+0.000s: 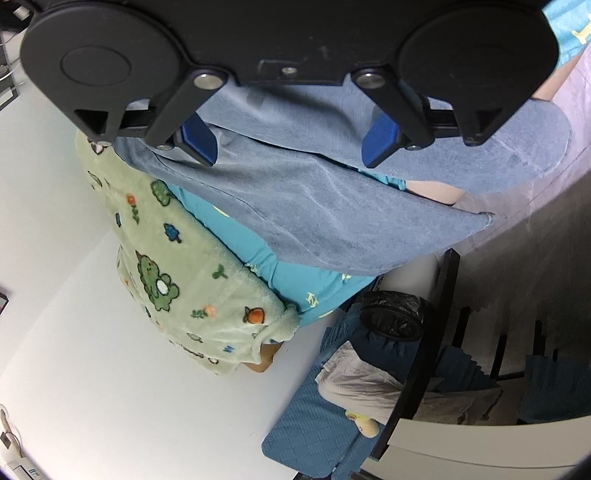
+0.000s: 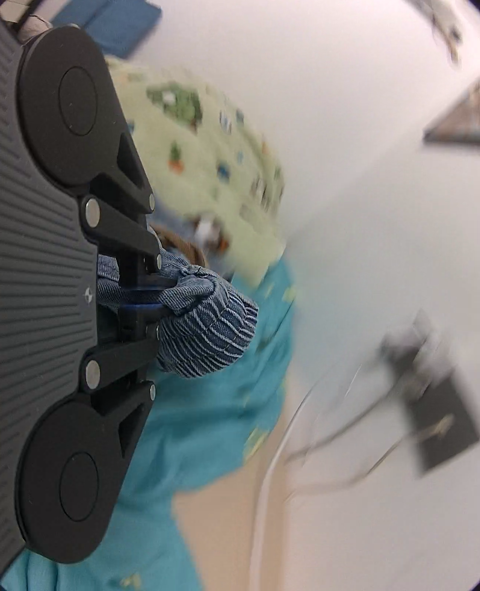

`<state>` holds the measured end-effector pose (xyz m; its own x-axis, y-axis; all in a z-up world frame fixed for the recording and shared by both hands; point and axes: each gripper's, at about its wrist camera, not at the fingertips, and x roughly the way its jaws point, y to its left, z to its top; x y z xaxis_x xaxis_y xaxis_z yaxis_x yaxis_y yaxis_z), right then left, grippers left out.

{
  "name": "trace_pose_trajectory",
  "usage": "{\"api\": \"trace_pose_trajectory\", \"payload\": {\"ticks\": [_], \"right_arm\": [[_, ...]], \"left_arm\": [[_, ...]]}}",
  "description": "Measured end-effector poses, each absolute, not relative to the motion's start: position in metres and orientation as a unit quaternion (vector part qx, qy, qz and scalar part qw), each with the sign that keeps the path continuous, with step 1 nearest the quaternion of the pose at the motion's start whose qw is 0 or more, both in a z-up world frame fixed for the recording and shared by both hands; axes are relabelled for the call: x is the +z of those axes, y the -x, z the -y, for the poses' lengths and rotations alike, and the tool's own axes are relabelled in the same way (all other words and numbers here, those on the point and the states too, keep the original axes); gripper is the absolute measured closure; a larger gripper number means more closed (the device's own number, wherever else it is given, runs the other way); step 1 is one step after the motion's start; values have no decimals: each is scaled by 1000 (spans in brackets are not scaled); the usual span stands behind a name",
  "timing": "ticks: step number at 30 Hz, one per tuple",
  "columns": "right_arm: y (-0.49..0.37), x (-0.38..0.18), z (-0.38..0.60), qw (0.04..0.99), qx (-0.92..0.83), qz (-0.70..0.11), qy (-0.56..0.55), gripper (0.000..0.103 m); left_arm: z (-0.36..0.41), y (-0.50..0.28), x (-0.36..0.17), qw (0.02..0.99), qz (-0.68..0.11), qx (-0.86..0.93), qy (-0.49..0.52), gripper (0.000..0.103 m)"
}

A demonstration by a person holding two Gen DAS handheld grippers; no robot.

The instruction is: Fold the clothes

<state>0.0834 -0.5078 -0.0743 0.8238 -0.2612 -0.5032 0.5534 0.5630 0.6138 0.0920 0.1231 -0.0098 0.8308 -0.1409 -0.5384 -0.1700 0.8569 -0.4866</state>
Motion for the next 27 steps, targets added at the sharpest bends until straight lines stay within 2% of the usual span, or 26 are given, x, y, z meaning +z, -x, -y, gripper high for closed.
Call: {"api": "trace_pose_trajectory", "payload": {"ticks": [3,6,7,10,11,14,18,24,27], "right_arm": [[-86,-110,523,831,-250,-243,-433,97],[-91,-110,518,833,-254,-268,-411,95],[-93,-105,512,838,-255,-274,-398,86],[-96,-87,489,860,-256,-290,-334,46],[-94,-79,477,872,-254,-291,-299,43],[-87,-55,450,901,-258,-280,-210,43],[-78,-21,411,939,-198,-231,-163,43],[-106,-5,296,965,63,-231,-109,43],[-123,-21,222,940,211,-256,-82,43]], "left_arm": [[-123,-96,-12,915,-297,10,272,19],[-124,-99,-14,911,-306,10,276,19],[-123,-100,-15,911,-309,11,275,19],[-125,-101,-16,907,-316,11,279,19],[-126,-101,-17,905,-318,9,281,19],[-128,-100,-17,903,-322,7,286,19],[-131,-99,-17,900,-322,6,293,19],[-146,-102,-21,884,-334,9,325,19],[-156,-102,-23,877,-334,19,343,19]]}}
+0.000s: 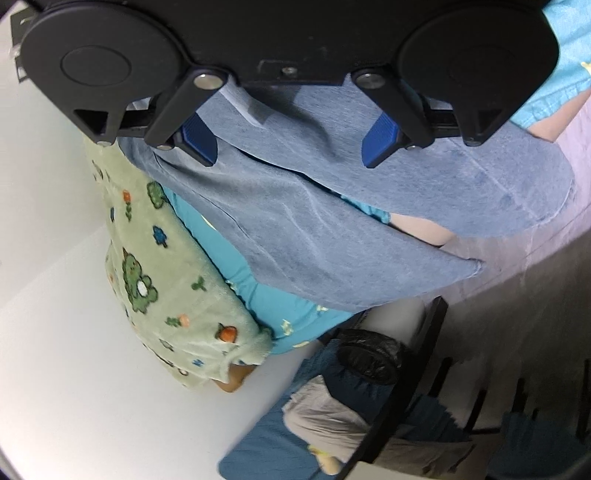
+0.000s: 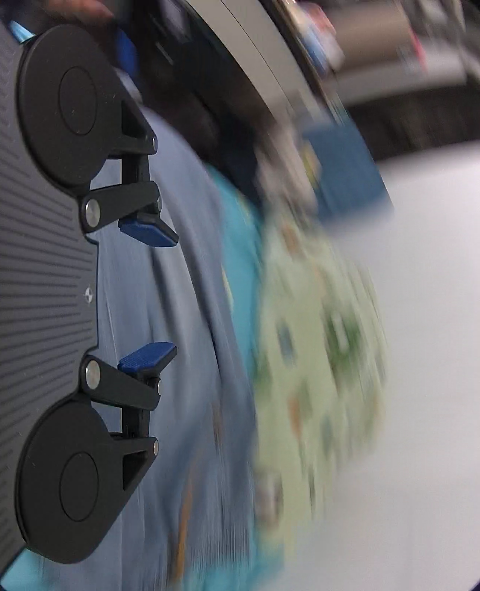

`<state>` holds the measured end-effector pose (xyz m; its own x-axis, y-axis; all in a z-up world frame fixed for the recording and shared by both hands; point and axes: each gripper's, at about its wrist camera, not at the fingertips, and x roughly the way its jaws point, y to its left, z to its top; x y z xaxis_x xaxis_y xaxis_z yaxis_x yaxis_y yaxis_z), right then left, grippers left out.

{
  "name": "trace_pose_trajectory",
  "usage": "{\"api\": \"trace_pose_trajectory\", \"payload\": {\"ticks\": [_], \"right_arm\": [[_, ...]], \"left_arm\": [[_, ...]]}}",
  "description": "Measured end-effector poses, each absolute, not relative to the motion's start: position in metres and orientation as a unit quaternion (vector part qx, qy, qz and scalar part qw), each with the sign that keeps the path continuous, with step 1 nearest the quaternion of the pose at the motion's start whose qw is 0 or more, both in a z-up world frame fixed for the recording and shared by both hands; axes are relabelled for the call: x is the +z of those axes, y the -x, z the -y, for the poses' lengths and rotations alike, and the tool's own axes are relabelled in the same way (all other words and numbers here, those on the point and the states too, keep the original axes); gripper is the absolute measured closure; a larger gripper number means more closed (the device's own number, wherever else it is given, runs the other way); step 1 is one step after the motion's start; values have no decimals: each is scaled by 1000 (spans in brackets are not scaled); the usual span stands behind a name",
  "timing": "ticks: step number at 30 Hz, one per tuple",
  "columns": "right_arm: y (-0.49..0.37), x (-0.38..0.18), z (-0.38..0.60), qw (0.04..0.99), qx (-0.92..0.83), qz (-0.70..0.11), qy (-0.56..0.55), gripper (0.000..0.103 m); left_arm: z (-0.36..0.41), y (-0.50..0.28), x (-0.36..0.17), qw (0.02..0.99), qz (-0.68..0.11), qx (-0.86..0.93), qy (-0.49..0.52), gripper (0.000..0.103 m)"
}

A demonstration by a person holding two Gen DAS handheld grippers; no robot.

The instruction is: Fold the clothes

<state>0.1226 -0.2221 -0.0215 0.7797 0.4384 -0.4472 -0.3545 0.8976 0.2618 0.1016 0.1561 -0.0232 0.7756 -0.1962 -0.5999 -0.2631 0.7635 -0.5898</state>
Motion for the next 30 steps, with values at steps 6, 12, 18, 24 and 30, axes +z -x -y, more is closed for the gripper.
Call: {"api": "trace_pose_trajectory", "payload": {"ticks": [6,12,18,24,30], "right_arm": [[-132,-69,120,893,345,-287,40,43],[-131,-84,101,894,352,-259,95,77],[-121,-76,92,899,355,-228,121,101],[-93,-59,92,898,358,-218,135,101],[-58,-76,81,855,359,-314,204,100]], "left_arm": [[-162,-108,-30,866,-343,34,361,19],[-166,-115,-38,847,-367,13,385,19],[-173,-108,-34,840,-365,3,401,19],[-188,-93,-28,834,-356,22,420,19],[-195,-87,-24,834,-352,53,422,19]]}}
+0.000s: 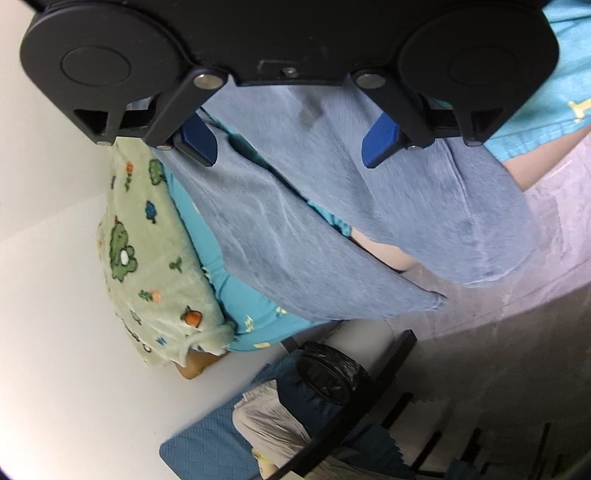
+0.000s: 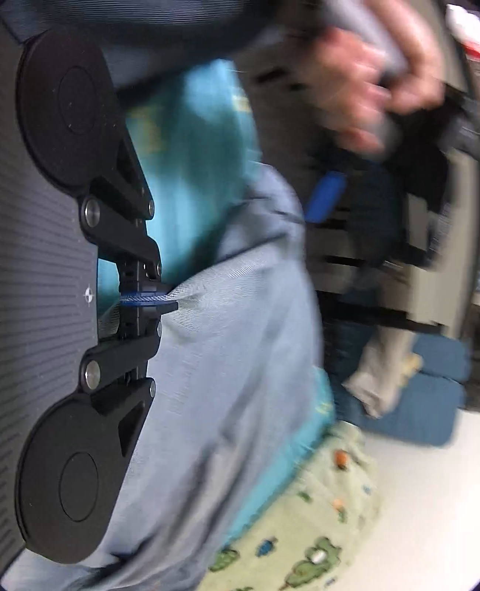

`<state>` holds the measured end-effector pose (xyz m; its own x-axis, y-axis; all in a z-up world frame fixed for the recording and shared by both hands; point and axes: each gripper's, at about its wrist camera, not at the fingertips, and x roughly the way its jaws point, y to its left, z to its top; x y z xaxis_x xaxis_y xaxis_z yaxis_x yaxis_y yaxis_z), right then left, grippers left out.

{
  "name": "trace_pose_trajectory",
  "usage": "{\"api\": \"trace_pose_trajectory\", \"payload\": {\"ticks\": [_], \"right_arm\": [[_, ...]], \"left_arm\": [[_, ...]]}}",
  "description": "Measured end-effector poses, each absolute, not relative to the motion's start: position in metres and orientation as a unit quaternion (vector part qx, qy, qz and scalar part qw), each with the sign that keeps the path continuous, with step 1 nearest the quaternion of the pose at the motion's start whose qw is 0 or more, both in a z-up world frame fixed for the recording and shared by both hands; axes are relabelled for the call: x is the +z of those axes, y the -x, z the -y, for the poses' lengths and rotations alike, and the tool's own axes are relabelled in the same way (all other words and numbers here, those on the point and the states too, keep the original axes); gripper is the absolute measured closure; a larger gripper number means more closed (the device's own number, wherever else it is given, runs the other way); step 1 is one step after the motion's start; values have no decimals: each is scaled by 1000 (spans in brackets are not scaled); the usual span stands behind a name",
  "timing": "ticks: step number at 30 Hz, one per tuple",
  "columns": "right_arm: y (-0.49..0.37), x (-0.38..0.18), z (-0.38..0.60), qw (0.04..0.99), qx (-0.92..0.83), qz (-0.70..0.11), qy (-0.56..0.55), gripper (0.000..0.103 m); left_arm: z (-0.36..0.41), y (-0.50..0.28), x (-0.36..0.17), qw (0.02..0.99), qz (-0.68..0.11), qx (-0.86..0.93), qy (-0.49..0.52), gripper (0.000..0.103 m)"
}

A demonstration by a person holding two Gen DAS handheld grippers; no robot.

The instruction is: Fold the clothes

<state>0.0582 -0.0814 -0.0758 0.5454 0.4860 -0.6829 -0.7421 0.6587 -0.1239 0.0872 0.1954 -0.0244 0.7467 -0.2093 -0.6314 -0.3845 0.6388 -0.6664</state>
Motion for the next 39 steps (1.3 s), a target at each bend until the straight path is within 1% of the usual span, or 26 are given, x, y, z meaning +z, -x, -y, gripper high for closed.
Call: {"api": "trace_pose_trajectory", "payload": {"ticks": [3,7,10,13,16,18,19,20,21,25,26,27,30,33,39], "right_arm": [[-59,-90,78,840,344,-364,210,99],[-76,-94,78,836,334,-398,174,98],[-84,-98,80,833,339,-410,153,97],[-89,-99,79,829,346,-414,146,95],[-94,-98,79,826,357,-418,124,94],[-98,-99,81,823,363,-422,111,93],[-101,-100,82,822,367,-424,104,93],[-103,-100,83,820,370,-426,96,93],[-106,-101,84,819,373,-427,89,93],[-113,-103,88,813,386,-431,65,93],[-113,-103,89,812,388,-431,62,93],[-113,-102,91,812,389,-431,59,93],[-111,-101,91,813,392,-427,61,93],[-108,-100,92,814,394,-421,67,92],[-105,-99,94,816,391,-420,70,92]], "left_arm": [[-197,-90,-31,827,-373,80,413,19],[-206,-93,-44,810,-392,119,419,19],[-210,-94,-49,808,-391,148,415,20],[-206,-104,-53,814,-397,168,389,22],[-203,-113,-57,820,-404,189,359,29],[-201,-118,-57,824,-407,203,338,36],[-198,-123,-58,828,-410,210,320,38],[-197,-128,-58,831,-415,215,303,44],[-195,-133,-60,832,-420,221,288,53],[-195,-141,-65,829,-431,226,277,74],[-196,-141,-63,831,-431,218,276,90],[-196,-141,-60,833,-431,211,275,98],[-200,-126,-46,834,-415,219,289,101],[-207,-98,-29,830,-395,227,323,101],[-231,-31,-12,772,-382,247,443,102]]}}
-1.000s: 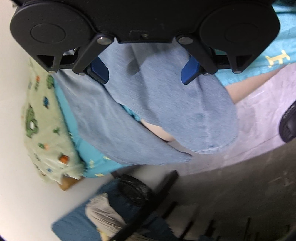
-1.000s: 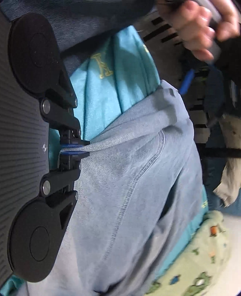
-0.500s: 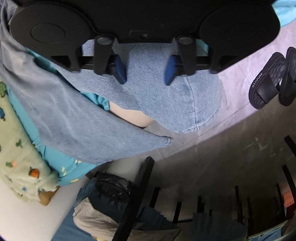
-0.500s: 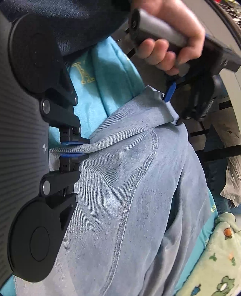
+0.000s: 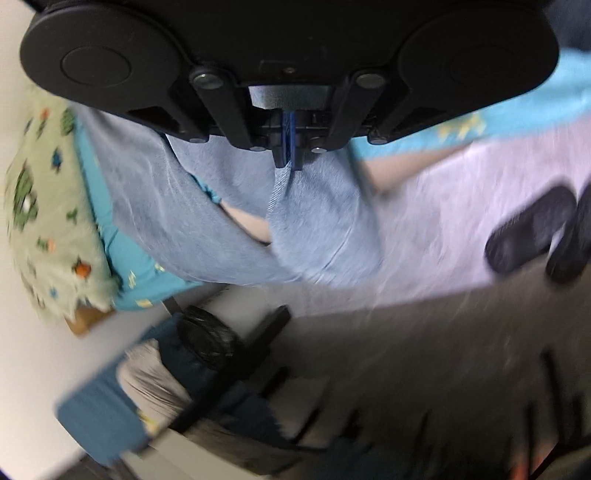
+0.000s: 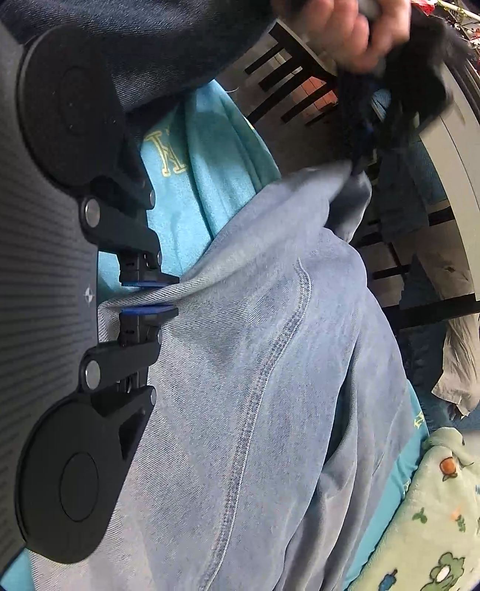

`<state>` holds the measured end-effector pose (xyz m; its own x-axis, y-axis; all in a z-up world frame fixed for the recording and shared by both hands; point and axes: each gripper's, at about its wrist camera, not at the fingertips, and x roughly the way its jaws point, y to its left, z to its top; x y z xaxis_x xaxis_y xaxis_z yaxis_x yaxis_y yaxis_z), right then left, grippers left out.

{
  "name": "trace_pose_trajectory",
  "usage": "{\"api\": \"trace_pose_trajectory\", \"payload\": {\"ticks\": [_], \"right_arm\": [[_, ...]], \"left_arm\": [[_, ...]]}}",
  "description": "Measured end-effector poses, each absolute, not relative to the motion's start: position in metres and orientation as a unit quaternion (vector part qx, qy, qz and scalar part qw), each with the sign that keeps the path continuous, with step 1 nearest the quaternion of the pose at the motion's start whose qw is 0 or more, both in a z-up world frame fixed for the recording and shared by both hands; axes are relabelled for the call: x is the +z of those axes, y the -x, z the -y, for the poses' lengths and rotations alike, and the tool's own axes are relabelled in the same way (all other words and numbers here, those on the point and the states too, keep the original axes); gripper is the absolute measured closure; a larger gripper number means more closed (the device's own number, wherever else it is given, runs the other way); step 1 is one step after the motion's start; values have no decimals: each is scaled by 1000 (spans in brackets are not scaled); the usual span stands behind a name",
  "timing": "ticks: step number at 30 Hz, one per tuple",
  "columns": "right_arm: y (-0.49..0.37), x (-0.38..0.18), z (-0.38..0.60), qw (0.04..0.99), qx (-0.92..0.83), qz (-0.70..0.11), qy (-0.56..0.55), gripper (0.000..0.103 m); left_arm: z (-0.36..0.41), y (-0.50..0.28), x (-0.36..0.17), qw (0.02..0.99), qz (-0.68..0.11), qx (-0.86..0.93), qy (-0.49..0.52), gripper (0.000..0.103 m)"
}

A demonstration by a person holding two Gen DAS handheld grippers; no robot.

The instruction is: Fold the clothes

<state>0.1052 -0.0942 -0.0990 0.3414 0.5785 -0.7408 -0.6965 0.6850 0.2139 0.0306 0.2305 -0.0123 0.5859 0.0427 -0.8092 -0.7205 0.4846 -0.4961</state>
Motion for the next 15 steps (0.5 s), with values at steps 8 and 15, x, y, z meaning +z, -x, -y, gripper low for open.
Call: {"api": "trace_pose_trajectory", "payload": {"ticks": [8,15], "right_arm": [[-98,-100,110,820,379,-425,55,91],[-85,-88,130,834,354,-423,21,84]], "left_arm": [[-260,8,-5,724,-383,220,530,93],[-310,32,4,709,-380,189,564,49]]}}
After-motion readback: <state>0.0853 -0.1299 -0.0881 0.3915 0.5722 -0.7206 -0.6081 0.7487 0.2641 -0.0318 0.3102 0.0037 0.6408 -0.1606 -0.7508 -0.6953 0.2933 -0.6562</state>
